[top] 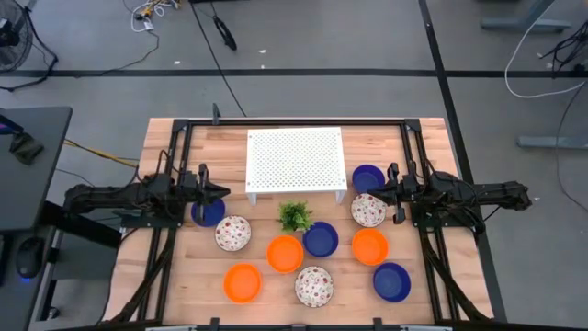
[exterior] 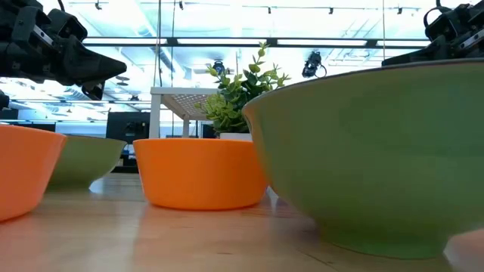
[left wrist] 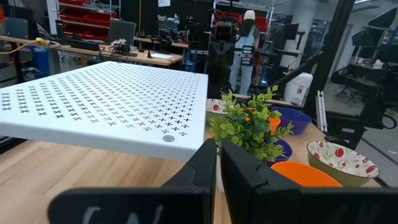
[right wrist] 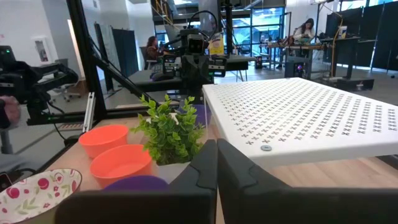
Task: Pick & Place Mini bowls
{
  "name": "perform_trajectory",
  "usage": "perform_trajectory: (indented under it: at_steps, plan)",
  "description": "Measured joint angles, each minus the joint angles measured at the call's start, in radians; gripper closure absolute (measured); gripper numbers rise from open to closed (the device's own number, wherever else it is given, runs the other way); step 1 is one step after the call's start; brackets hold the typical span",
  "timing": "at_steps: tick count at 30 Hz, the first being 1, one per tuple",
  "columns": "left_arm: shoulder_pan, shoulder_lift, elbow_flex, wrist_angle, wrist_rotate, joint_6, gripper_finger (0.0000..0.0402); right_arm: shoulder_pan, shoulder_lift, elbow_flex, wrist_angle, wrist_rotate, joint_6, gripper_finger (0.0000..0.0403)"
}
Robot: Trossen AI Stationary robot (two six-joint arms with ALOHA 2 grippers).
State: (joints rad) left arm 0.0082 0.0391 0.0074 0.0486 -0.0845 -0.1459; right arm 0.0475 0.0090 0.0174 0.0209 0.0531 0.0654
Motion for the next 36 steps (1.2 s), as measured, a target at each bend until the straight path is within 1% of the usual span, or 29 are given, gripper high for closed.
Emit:
perform_trajectory:
  at_steps: [27,31,35,36]
  plan:
    - [0.0,0.0,0.0,0.015,0.0,0.005,0.0374,0.0,0.0,0.0,0.008,0.002,-0.001,0.0399]
    - [0.0,0.0,0.0,0.036,0.003,0.029,0.0374,0.0,0.0,0.0,0.104,0.017,0.002,0.0399]
    - [0.0,0.0,0.0,0.095,0.003,0.107,0.0374,0.0,0.008,0.0,0.312,0.013,0.033,0.0399]
    - [0.0,0.0,0.0,0.115,0.003,0.129,0.0374,0.0,0.018,0.001,0.366,-0.011,0.03,0.0399]
